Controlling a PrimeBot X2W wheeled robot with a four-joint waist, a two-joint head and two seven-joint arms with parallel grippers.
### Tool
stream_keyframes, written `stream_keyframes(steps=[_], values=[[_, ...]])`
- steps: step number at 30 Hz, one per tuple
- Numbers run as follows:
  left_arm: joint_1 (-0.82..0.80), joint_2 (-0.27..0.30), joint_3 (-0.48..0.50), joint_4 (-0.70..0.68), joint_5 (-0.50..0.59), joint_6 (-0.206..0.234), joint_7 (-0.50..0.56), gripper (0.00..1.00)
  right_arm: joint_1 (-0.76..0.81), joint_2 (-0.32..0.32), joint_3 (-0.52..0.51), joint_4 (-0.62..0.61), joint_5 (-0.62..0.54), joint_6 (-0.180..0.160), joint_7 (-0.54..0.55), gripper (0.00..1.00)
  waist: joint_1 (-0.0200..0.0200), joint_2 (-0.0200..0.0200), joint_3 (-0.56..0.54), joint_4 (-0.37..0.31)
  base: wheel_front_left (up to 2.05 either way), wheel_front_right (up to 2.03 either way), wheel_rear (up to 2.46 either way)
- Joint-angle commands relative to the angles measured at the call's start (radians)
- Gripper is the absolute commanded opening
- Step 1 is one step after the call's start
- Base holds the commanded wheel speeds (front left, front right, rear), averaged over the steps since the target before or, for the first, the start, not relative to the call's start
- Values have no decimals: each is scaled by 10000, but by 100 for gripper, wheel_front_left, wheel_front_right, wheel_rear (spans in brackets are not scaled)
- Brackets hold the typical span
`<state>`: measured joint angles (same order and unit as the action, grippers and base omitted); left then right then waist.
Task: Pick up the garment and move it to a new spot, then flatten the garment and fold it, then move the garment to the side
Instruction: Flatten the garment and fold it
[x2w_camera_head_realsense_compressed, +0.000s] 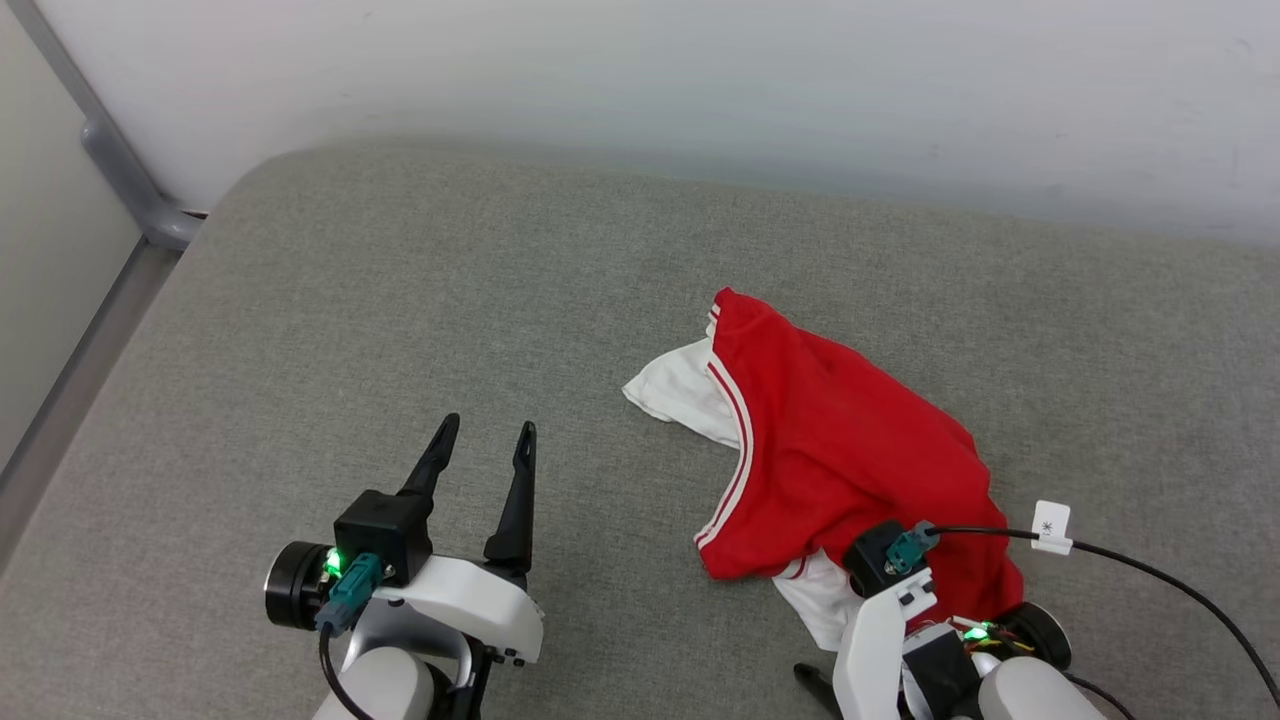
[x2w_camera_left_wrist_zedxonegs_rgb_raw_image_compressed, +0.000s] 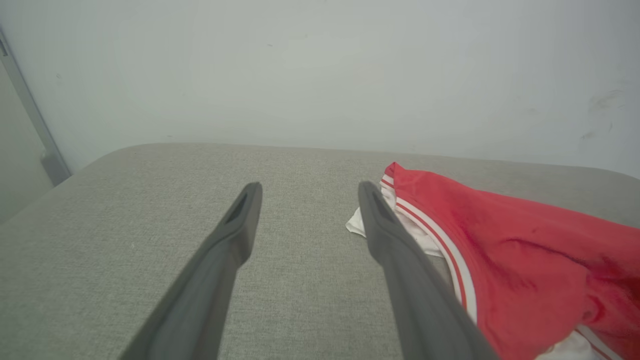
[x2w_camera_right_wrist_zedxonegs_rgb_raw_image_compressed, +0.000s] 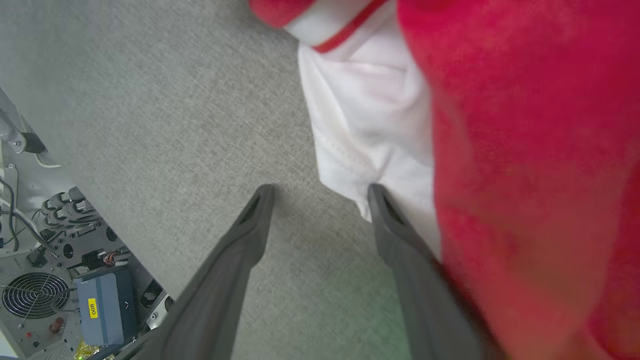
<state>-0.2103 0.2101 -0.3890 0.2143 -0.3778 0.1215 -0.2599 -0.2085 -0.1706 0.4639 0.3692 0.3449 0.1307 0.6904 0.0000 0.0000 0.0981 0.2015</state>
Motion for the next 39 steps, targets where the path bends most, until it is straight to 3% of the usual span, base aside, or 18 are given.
stream_keyframes(steps=[1, 7, 14, 22, 27, 34, 39], values=[[-77, -16, 8, 19, 66, -33, -59, 100, 389, 93, 339, 547, 313, 3, 302, 0, 0, 0, -14, -20, 0, 0, 0], [150, -1, 98, 144, 86, -18, -69, 100, -99, -91, 421, -306, 571, -1, -868, 0, 0, 0, -303, -232, 0, 0, 0], [344, 43, 142, 120, 130, 74, -55, 100, -318, -131, -181, -1965, 306, -1, -2438, 0, 0, 0, -599, -628, 0, 0, 0], [403, 92, 125, 1, 189, 140, -54, 100, -41, -4, -2107, -3696, -472, -3, -3094, 0, 0, 0, -702, -983, 0, 0, 0], [463, 122, 129, -56, 189, 177, -54, 100, 620, 519, -4028, -4526, -1164, -1, -3581, 0, 0, 0, -726, -1089, 0, 0, 0], [522, 228, 151, -96, 195, 208, -55, 100, 1841, 1028, -5741, -4783, -1806, -1, -4726, 0, 0, 0, -778, -1198, 0, 0, 0], [514, 314, 138, -131, 197, 270, -21, 100, 2488, 1167, -6192, -4760, -1948, -1, -5520, 0, 0, 0, -806, -1273, 0, 0, 0]])
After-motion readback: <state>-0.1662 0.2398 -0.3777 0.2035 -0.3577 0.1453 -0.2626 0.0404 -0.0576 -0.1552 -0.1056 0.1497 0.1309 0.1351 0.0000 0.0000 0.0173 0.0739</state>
